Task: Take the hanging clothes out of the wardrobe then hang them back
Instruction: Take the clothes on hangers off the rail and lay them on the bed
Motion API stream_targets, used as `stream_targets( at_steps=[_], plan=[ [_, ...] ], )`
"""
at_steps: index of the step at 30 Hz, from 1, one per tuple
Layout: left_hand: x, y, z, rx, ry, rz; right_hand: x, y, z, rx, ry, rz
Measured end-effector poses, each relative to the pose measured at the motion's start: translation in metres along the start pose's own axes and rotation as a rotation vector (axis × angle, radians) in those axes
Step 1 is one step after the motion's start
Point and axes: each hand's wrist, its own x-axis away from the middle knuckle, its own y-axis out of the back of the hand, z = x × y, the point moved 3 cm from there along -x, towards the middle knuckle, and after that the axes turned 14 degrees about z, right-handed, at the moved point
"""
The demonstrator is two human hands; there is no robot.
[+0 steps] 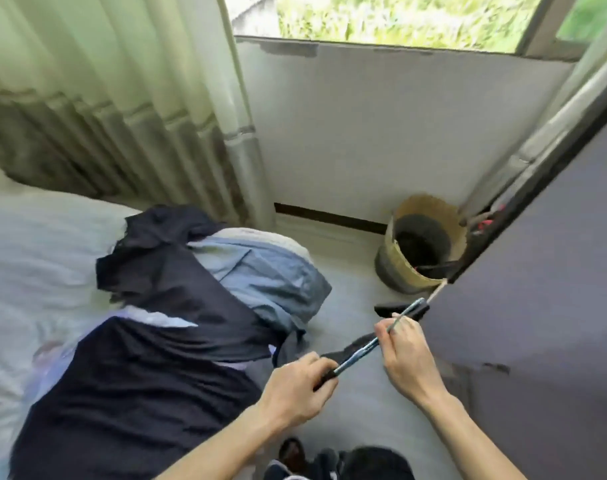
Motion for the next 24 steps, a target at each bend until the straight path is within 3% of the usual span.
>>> stream_targets(
  at_steps=[7, 12, 16, 20, 24],
  plan=[
    [0.094, 0.016, 0.076, 0.353, 0.283, -0.099, -0.044, -0.072, 0.132, 0.379, 0.407, 0.105],
    [0.143, 0.043, 0.083, 0.73, 0.488, -0.298, -0.051, -0.096, 0.22, 0.539, 0.656, 0.125],
    [0.178, 0.057, 0.08, 0.999, 0.617, -0.496, -0.05, -0.11, 0.269, 0.543, 0.844, 0.251],
    [0.207, 0.064, 0.08, 1.034, 0.685, -0.72, -0.055, -0.118, 0.296, 0.431, 0.967, 0.416],
    [0.232, 0.071, 0.088, 1.016, 0.69, -0.822, -0.086, -0.121, 0.297, 0.296, 0.929, 0.543]
  ],
)
